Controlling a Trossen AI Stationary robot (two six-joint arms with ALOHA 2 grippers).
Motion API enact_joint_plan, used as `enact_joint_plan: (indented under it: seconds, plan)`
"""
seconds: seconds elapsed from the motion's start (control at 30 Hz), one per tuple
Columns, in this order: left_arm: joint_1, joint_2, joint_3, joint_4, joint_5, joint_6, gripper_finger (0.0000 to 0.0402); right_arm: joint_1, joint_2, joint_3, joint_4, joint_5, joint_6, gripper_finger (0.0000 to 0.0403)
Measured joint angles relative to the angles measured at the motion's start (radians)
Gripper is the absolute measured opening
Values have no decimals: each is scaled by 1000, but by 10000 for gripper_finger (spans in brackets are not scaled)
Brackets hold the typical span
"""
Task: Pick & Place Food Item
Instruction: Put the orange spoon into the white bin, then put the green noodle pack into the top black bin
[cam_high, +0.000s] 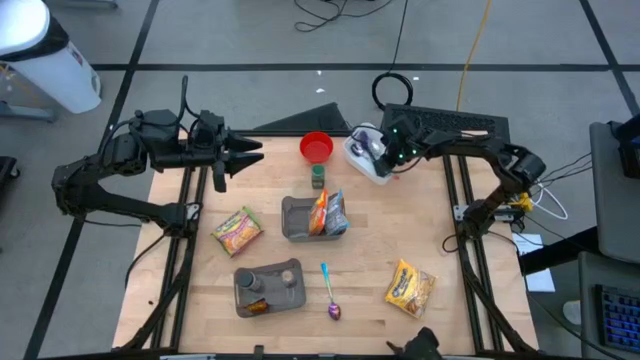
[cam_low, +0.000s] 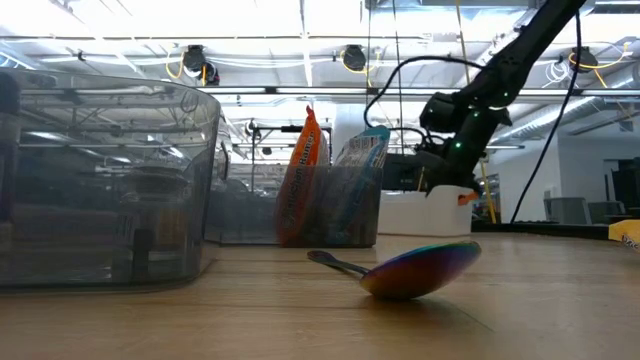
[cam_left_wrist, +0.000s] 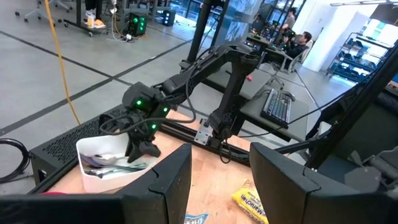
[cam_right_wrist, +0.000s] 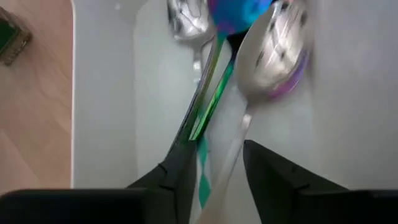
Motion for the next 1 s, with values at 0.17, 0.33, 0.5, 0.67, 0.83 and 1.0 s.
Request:
enact_joint_plan:
  seconds: [0.17, 0.33, 0.5, 0.67, 0.83, 1.0]
  plan:
    - [0, 0, 0, 0, 0, 4, 168, -44, -77, 0, -34, 34, -68, 158]
    - [0, 0, 0, 0, 0, 10, 168, -92, -145, 1, -122, 103, -188, 172]
    - [0, 0, 0, 0, 0, 16, 168, -129, -166, 1, -209, 141, -242, 171]
    - [0, 0, 0, 0, 0, 17, 168, -133, -210, 1, -163, 164, -259, 165]
    - [0, 22, -2, -1, 1, 16, 168, -133, -242, 12, -161, 265, -305, 164]
    - [0, 37, 0, 4, 0, 16, 168, -125, -276, 42, -105, 186, -145, 162]
